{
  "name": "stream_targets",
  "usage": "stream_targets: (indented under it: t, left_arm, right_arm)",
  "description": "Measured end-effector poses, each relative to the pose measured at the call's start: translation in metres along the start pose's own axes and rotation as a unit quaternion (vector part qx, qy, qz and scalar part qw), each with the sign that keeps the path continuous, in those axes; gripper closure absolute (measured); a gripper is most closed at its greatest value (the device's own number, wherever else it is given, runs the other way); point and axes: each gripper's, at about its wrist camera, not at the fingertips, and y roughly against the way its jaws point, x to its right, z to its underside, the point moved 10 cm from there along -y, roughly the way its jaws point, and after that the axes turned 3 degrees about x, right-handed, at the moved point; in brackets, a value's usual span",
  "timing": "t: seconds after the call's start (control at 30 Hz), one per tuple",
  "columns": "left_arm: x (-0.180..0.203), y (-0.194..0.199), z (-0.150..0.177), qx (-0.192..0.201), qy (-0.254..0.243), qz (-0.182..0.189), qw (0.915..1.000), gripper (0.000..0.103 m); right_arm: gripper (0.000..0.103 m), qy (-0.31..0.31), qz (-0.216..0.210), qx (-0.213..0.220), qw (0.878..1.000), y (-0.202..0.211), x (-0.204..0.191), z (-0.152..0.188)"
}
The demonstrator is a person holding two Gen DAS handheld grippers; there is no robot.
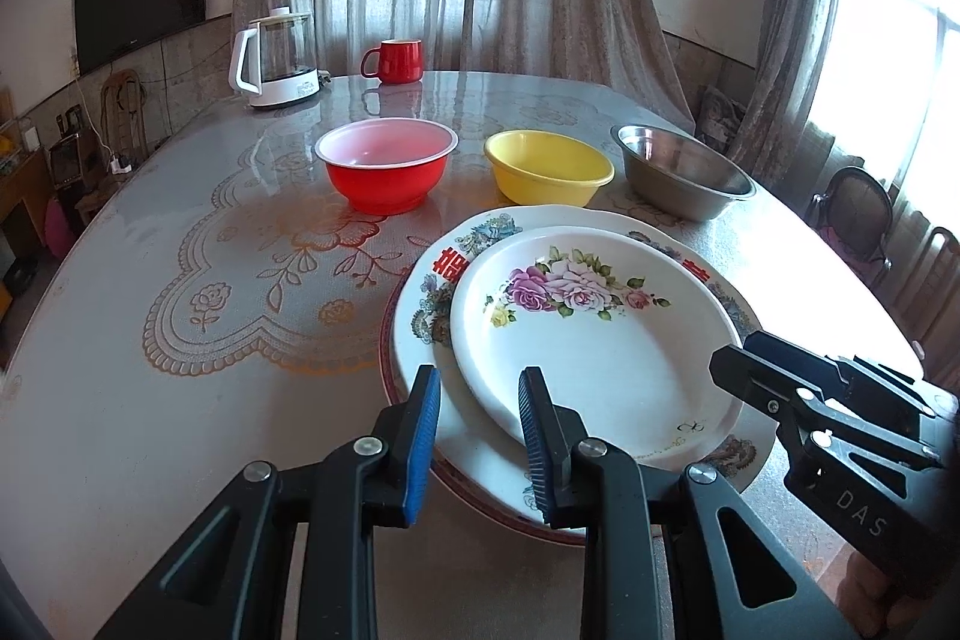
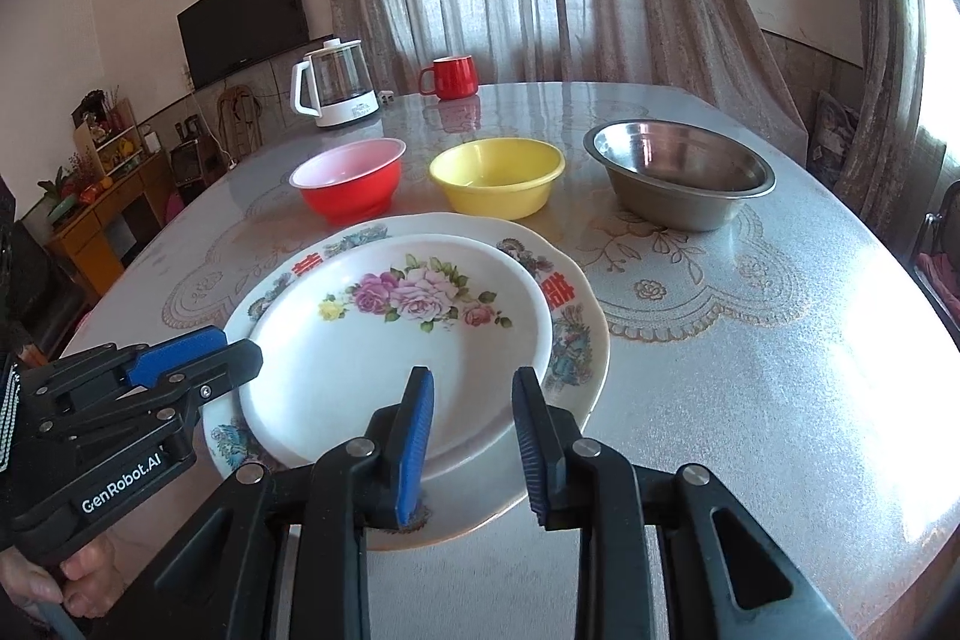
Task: Organize plates and bowls
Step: 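Lower the pink-rose plate onto the red-character plate stack with the left gripper, then open the left gripper and release the pink-rose plate on the stack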
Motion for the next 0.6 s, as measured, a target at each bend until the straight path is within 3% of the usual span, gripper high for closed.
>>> stream_targets:
  t: [0.1, 0.23, 0.6]
  left_arm:
    - [-0.006, 0.003, 0.001, 0.002, 0.006, -0.006, 1.0, 0.075]
    - [-0.021, 0.003, 0.006, -0.006, 0.032, -0.015, 0.9993, 0.075]
    - [-0.023, 0.005, 0.005, 0.006, 0.028, -0.033, 0.9991, 0.074]
  right_arm:
    - [0.072, 0.008, -0.011, 0.004, 1.0, 0.006, -0.005, 0.003]
    - [0.072, 0.025, 0.005, 0.006, 1.0, 0.008, -0.007, 0.006]
    - [0.072, 0.043, 0.034, 0.007, 0.998, 0.0, 0.0, 0.008]
